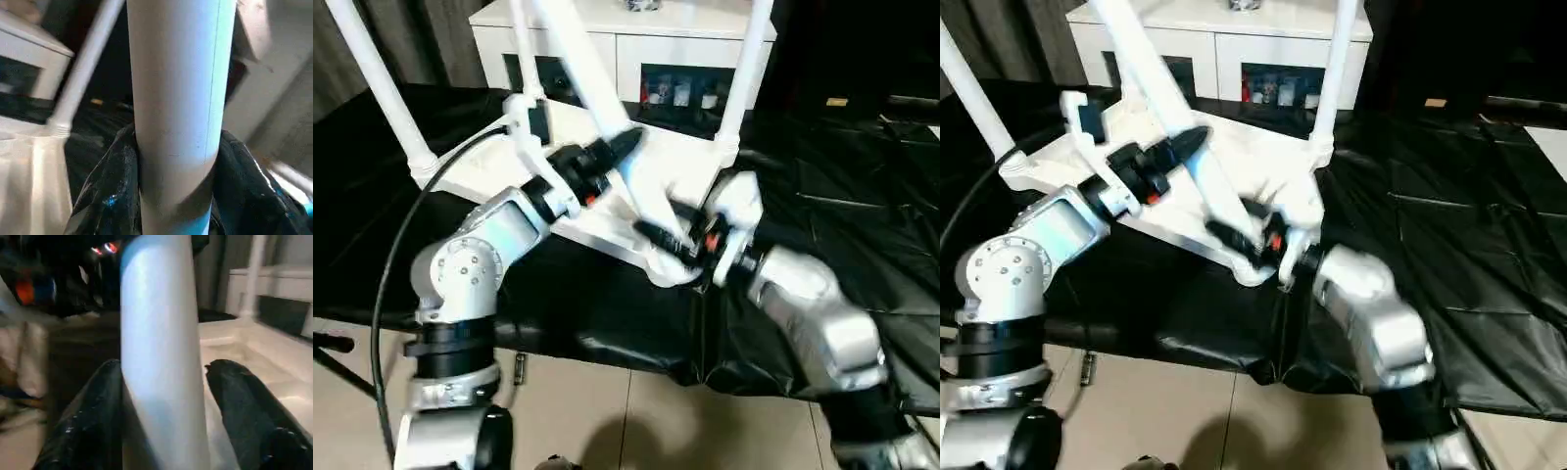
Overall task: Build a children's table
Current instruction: Pick table leg
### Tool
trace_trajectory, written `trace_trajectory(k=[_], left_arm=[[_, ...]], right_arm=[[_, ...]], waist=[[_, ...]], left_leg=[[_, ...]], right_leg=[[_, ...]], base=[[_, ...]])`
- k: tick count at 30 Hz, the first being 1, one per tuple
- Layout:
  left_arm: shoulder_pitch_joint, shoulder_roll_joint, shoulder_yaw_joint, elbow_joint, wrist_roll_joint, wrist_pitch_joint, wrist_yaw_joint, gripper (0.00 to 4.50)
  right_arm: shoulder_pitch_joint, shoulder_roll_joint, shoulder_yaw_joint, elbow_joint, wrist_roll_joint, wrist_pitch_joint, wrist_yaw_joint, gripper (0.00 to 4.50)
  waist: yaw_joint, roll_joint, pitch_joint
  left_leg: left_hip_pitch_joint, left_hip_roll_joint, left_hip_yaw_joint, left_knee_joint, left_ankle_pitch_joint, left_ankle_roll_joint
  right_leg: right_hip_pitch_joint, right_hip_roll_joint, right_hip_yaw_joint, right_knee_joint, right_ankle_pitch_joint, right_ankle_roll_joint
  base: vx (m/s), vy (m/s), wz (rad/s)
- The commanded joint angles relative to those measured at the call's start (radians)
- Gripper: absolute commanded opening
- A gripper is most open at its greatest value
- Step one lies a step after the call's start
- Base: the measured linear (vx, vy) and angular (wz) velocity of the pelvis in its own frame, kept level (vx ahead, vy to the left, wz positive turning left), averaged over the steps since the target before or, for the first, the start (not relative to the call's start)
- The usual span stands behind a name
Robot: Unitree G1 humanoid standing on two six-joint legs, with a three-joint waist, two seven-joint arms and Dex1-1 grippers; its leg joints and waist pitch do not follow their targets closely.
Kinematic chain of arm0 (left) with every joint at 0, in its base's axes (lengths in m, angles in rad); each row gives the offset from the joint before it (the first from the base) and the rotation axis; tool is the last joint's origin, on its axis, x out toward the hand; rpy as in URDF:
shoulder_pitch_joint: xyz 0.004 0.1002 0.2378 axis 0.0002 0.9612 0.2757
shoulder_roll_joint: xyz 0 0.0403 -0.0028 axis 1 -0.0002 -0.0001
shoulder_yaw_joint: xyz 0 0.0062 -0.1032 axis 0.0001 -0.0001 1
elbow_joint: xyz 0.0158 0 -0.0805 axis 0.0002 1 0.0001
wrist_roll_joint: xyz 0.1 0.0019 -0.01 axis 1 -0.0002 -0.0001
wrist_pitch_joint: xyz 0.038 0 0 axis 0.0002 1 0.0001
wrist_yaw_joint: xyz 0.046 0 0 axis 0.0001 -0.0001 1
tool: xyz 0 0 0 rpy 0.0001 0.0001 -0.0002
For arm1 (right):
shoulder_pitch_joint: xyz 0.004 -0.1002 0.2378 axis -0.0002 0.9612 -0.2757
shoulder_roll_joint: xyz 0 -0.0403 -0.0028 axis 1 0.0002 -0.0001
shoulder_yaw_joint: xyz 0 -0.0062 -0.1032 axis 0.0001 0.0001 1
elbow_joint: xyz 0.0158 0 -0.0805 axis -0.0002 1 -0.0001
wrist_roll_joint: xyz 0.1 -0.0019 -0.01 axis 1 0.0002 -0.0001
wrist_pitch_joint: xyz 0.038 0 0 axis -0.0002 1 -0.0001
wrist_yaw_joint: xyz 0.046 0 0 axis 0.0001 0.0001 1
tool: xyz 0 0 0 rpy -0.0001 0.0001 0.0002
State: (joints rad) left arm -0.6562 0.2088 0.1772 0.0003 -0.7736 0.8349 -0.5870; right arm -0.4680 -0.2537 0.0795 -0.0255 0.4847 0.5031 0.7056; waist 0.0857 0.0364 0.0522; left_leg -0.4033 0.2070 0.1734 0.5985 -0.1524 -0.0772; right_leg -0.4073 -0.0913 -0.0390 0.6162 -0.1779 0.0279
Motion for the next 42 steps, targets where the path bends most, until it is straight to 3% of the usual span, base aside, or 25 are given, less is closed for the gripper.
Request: trace_trajectory(k=[1,2,3,6,10,13,24,34,35,36,37,40,42], left_arm=[[-0.021,0.042,-0.033,0.016,-0.003,0.028,-0.095,1.80],[-0.027,0.063,-0.045,0.024,-0.004,0.035,-0.131,1.80],[-0.031,0.077,-0.052,0.029,-0.004,0.038,-0.153,1.80],[-0.048,0.105,-0.060,0.045,-0.006,0.044,-0.200,1.80],[-0.063,0.124,-0.065,0.055,-0.009,0.042,-0.230,1.80],[-0.077,0.154,-0.084,0.057,-0.028,0.049,-0.301,1.80],[-0.095,0.153,-0.082,0.084,-0.022,0.030,-0.330,1.80],[-0.097,0.149,-0.081,0.090,-0.021,0.026,-0.330,1.80],[-0.097,0.146,-0.080,0.092,-0.020,0.023,-0.327,1.80],[-0.097,0.138,-0.078,0.103,0.016,-0.007,-0.283,1.80],[-0.101,0.133,-0.073,0.115,0.027,-0.012,-0.257,1.80],[-0.109,0.120,-0.056,0.144,0.052,-0.020,-0.187,2.50],[-0.110,0.104,-0.050,0.148,0.065,-0.024,-0.140,2.50]], right_arm=[[-0.040,-0.032,-0.060,0.023,0.082,0.087,0.064,3.03],[-0.053,-0.057,-0.046,0.037,0.089,0.118,0.113,3.03],[-0.062,-0.074,-0.035,0.047,0.092,0.138,0.145,3.03],[-0.085,-0.136,0.017,0.071,0.082,0.179,0.244,3.03],[-0.106,-0.184,0.066,0.093,0.059,0.197,0.309,3.03],[-0.141,-0.233,0.146,0.143,0.032,0.225,0.395,3.03],[-0.149,-0.227,0.171,0.159,0.023,0.236,0.420,2.07],[-0.149,-0.222,0.166,0.162,0.023,0.234,0.419,1.99],[-0.149,-0.216,0.160,0.163,0.025,0.231,0.415,1.99],[-0.148,-0.193,0.139,0.163,0.028,0.221,0.381,1.98],[-0.149,-0.183,0.131,0.162,0.027,0.216,0.363,1.97],[-0.151,-0.157,0.111,0.152,0.014,0.200,0.303,1.96],[-0.144,-0.138,0.101,0.132,0.003,0.194,0.262,1.95]], waist=[[-0.002,-0.006,-0.073],[-0.001,-0.011,-0.073],[0.001,-0.008,-0.076],[0.005,-0.018,-0.076],[0.008,-0.016,-0.076],[0.009,-0.017,-0.075],[0.009,-0.019,-0.074],[0.010,-0.020,-0.074],[0.010,-0.019,-0.074],[0.008,-0.008,-0.075],[0.006,-0.010,-0.076],[0.006,-0.011,-0.076],[0.007,-0.014,-0.076]], left_leg=[[0.030,0.001,0.004,-0.068,-0.239,0.010],[0.028,0.002,0.004,-0.069,-0.228,0.007],[0.029,0.001,0.003,-0.067,-0.213,0.007],[0.027,0.001,0.007,-0.065,-0.187,0.010],[0.026,0.002,0.008,-0.063,-0.178,0.008],[0.027,0.002,0.008,-0.063,-0.192,0.007],[0.028,0.003,0.008,-0.061,-0.211,0.002],[0.027,0.003,0.006,-0.062,-0.226,-0.009],[0.028,0.004,0.006,-0.062,-0.225,-0.009],[0.028,0.003,0.005,-0.062,-0.227,-0.011],[0.028,0.003,0.005,-0.061,-0.228,-0.013],[0.030,0.001,0.005,-0.062,-0.238,-0.020],[0.029,0.003,0.004,-0.063,-0.232,-0.025]], right_leg=[[0.042,-0.018,0.019,-0.068,-0.187,-0.191],[0.044,-0.020,0.019,-0.067,-0.174,-0.193],[0.046,-0.019,0.018,-0.062,-0.154,-0.203],[0.049,-0.021,0.019,-0.060,-0.129,-0.213],[0.049,-0.026,0.020,-0.058,-0.133,-0.218],[0.049,-0.026,0.018,-0.058,-0.152,-0.232],[0.047,-0.027,0.019,-0.059,-0.182,-0.232],[0.046,-0.027,0.020,-0.061,-0.211,-0.221],[0.045,-0.027,0.019,-0.061,-0.209,-0.221],[0.044,-0.026,0.020,-0.061,-0.201,-0.223],[0.045,-0.025,0.019,-0.060,-0.188,-0.225],[0.045,-0.025,0.019,-0.061,-0.192,-0.226],[0.046,-0.025,0.019,-0.059,-0.186,-0.222]], base=[[0.000,0.000,0.00],[0.000,0.000,0.00],[0.000,0.000,0.00],[0.000,0.000,0.00],[0.000,0.000,0.00],[0.000,0.000,0.00],[0.000,0.000,0.00],[0.000,0.000,0.00],[0.000,0.000,0.00],[0.000,0.000,0.00],[0.000,0.000,0.00],[0.000,0.000,0.00],[0.000,0.000,0.00]])
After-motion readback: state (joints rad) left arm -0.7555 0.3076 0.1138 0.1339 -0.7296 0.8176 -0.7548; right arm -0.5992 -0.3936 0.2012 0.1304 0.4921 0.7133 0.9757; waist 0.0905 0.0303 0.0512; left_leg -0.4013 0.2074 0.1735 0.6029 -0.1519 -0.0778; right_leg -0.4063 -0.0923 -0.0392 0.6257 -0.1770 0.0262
